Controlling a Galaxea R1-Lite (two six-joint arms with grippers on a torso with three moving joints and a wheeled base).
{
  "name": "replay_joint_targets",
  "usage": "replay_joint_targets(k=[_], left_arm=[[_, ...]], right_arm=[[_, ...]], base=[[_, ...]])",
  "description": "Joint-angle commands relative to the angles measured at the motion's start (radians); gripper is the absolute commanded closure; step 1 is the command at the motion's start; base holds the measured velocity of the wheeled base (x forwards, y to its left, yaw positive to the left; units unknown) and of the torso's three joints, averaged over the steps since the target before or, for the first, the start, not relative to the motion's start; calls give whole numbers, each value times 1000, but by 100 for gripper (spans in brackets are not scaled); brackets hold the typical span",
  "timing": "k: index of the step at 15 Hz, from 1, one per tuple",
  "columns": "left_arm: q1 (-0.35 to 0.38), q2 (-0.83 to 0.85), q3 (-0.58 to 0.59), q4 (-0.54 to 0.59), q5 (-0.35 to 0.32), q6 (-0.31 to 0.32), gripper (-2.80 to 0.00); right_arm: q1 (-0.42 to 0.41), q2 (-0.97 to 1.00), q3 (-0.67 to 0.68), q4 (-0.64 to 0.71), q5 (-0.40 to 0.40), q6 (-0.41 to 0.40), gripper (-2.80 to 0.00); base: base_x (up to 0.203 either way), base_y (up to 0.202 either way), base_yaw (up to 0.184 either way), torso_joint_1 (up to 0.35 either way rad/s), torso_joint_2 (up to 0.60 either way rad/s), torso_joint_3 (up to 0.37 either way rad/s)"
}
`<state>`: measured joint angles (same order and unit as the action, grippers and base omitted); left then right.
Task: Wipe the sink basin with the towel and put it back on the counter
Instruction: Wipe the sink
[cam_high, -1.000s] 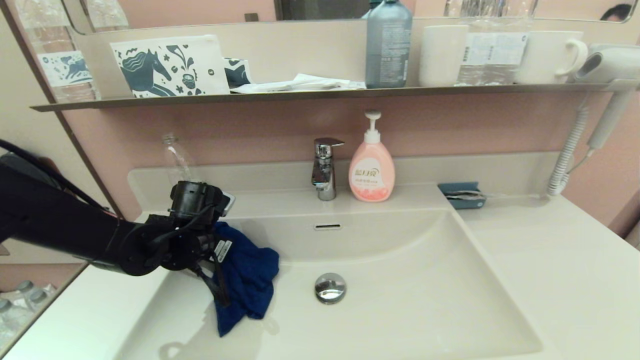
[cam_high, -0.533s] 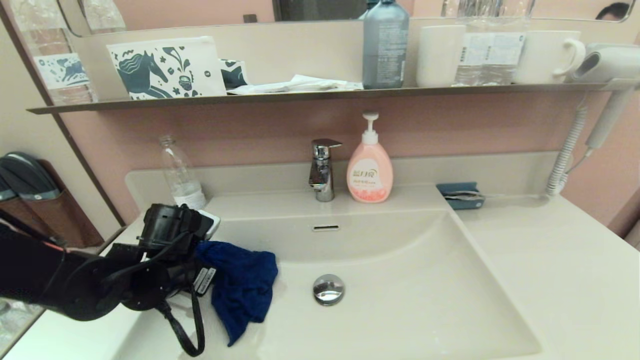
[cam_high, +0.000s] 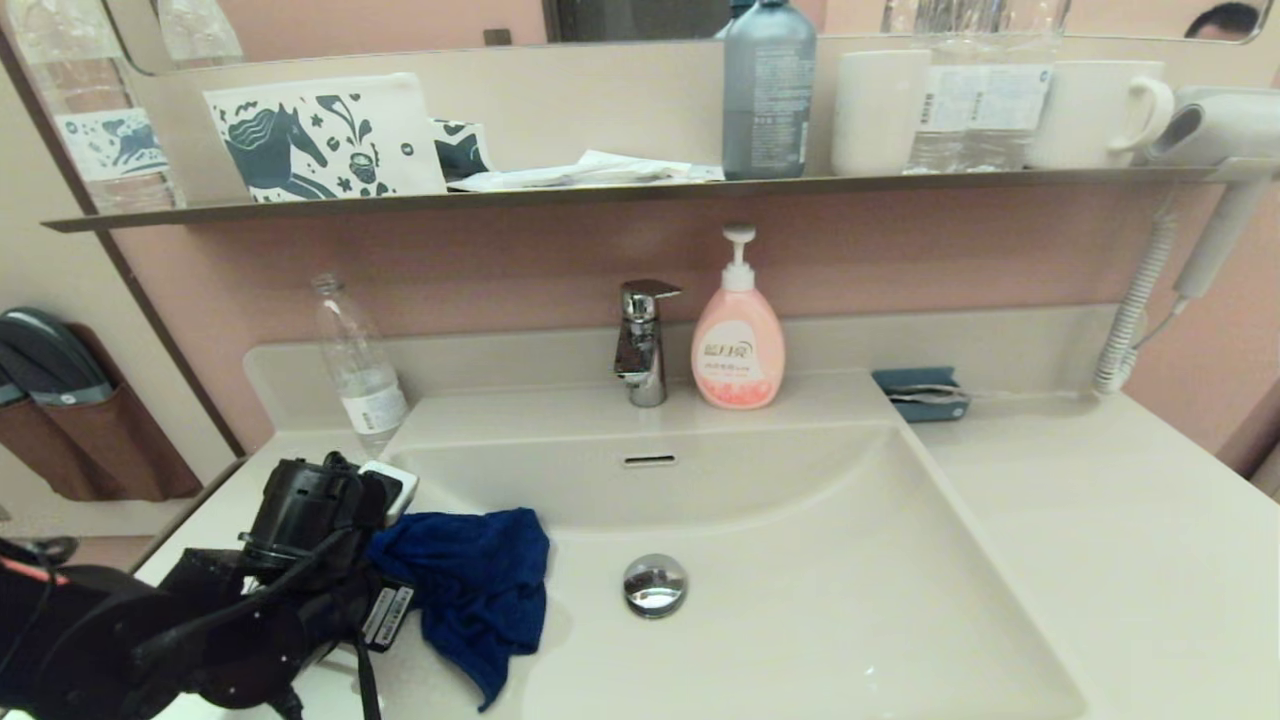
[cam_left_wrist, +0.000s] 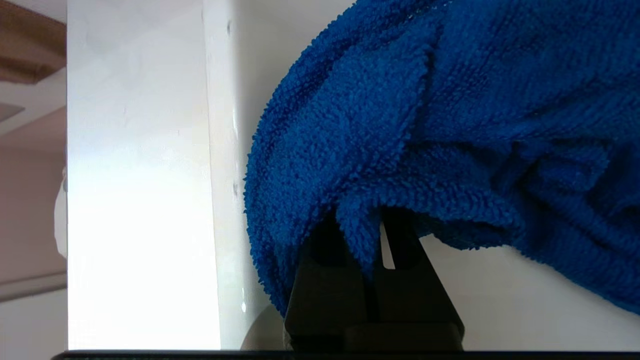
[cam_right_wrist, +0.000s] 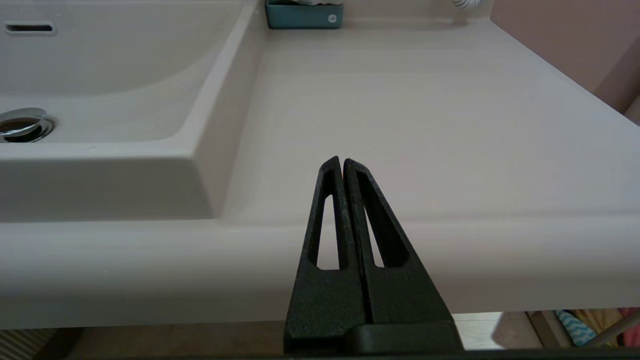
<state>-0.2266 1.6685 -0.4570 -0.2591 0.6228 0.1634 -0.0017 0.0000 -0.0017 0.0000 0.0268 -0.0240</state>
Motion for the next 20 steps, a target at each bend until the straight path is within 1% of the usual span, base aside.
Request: replay_joint_targets(k=[1,2,4,6,7,9,11,12,14,16,19,20], left_arm=[[-28,-13,116,20,17,-35,0],[-37,-15,117,35,18,-52,0],[-39,-33,86,56,20,-56,0],[-52,-73,8,119,19,-57,0],[-70,-97,-41,144,14,-61,0],[-87,-118,-137,156,-21,-61,0],[-88,-119,-244,166,-34,-43,0],[-88,-124,-300,171,-35,-12,0],[-101,-120,-363,171,-40,21,0],[-111,-95,-395,161,-51,16,0],[-123,-69,-445,159,-83,-19,0],[-127,-63,-466,165,-111,-36,0]], right_arm=[[0,0,0,0,1,-1,0],[0,0,0,0,1,-1,0],[0,0,0,0,1,-1,0],[0,0,0,0,1,-1,0],[0,0,0,0,1,-1,0],[0,0,0,0,1,-1,0],[0,0,0,0,1,-1,0],[0,0,0,0,1,-1,0],[0,0,0,0,1,-1,0],[0,0,0,0,1,-1,0],[0,0,0,0,1,-1,0],[0,0,0,0,1,-1,0]], base=[[0,0,0,0,0,0],[0,0,0,0,0,0],[0,0,0,0,0,0],[0,0,0,0,0,0],[0,0,0,0,0,0],[0,0,0,0,0,0],[0,0,0,0,0,0],[0,0,0,0,0,0],[0,0,0,0,0,0],[0,0,0,0,0,0],[0,0,0,0,0,0],[0,0,0,0,0,0]])
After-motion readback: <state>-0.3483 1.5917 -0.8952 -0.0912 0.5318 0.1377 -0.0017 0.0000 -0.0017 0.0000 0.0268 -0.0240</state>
